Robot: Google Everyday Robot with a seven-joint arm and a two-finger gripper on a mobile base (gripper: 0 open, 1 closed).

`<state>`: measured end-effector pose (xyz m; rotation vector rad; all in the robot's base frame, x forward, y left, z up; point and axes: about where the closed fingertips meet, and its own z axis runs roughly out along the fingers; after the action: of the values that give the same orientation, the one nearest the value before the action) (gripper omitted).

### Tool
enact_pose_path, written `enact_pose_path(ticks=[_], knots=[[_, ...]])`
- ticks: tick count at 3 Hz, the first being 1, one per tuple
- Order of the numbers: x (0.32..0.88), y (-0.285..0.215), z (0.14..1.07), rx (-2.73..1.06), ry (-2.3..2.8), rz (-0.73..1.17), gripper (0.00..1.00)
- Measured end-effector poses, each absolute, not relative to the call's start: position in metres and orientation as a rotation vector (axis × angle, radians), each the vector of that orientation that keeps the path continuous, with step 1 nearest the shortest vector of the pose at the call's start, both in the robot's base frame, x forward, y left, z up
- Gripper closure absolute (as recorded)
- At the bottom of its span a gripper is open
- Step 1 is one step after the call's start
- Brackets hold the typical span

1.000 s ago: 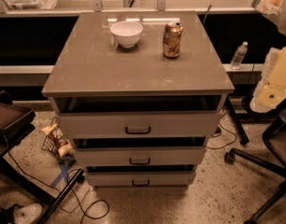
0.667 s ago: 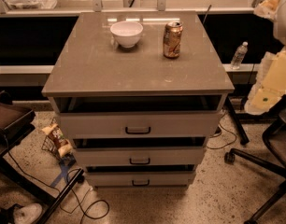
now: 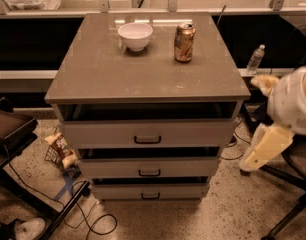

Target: Open bottom drawer

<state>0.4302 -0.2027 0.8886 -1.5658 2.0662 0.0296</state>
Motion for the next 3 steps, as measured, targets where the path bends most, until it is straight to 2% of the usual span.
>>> enact_pose_path(ticks=[1, 2, 3], knots=[[0.432, -0.198, 0.806, -1.501, 2.014, 0.189, 0.00], [0.451, -0.188, 0.741, -1.436, 1.904, 0.247, 0.00], [0.477, -0.188, 0.706, -1.383, 1.838, 0.178, 0.00]])
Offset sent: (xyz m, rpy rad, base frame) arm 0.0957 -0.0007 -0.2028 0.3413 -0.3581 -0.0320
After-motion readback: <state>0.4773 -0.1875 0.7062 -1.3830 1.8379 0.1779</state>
